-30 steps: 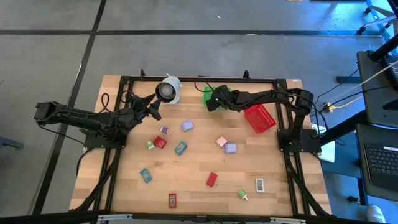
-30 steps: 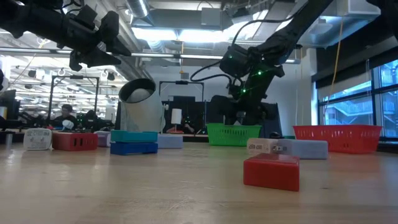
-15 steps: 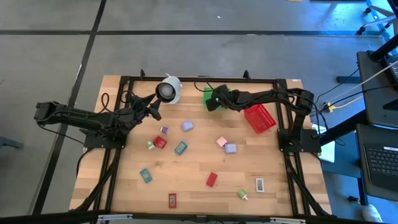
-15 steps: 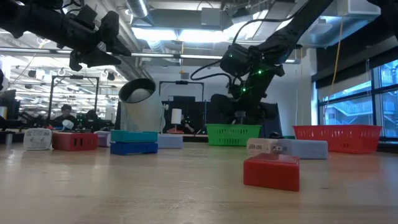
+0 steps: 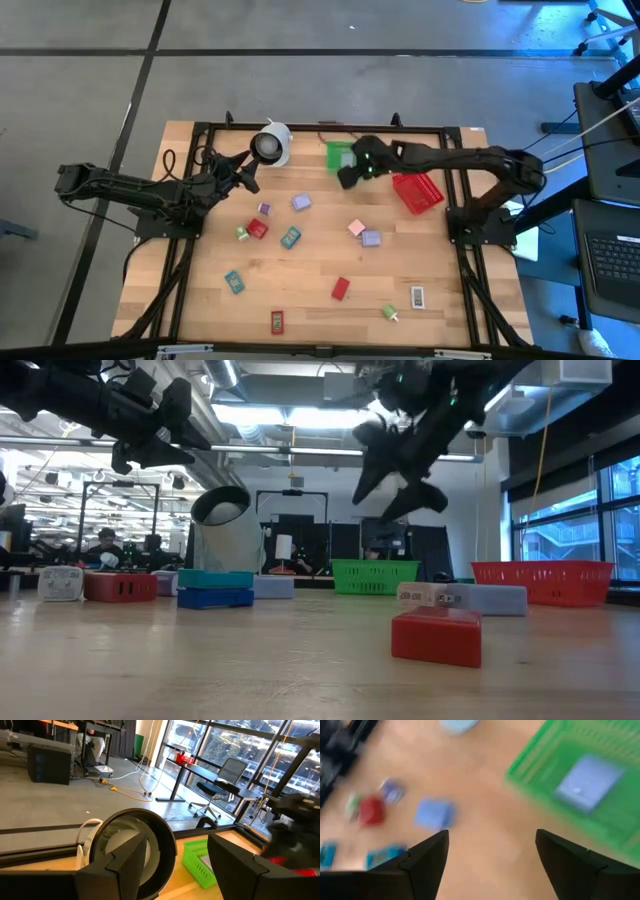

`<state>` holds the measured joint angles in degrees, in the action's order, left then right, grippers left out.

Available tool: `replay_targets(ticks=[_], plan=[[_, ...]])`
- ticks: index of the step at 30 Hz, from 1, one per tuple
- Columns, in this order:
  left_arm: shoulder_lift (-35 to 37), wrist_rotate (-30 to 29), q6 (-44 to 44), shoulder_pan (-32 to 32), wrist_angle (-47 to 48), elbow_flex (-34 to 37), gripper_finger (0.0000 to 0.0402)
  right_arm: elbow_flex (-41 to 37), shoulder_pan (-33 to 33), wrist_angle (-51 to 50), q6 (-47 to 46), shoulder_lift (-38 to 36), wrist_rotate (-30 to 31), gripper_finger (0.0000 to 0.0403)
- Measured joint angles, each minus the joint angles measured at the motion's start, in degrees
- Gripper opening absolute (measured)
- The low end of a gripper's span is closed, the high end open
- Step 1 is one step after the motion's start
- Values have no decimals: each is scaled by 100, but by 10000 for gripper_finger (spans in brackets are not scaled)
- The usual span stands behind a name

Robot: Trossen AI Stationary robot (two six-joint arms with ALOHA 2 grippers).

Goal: Pick & Place Office items
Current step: Put the pink charger adapter into the green bin

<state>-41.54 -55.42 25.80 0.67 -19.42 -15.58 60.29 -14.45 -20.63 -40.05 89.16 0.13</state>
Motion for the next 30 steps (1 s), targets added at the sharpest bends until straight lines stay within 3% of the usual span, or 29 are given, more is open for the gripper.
replay_targets(ticks=[13, 23, 30], plan=[[0, 0, 0, 0, 0, 1, 208, -2, 1794, -516, -450, 308, 928, 300], [0, 0, 0, 0, -2, 1, 208, -5, 2051, -745, -1011, 770, 1032, 364], [0, 2, 0, 0, 0, 1, 208, -7, 2066, -1065, -1053, 1152, 958, 372]])
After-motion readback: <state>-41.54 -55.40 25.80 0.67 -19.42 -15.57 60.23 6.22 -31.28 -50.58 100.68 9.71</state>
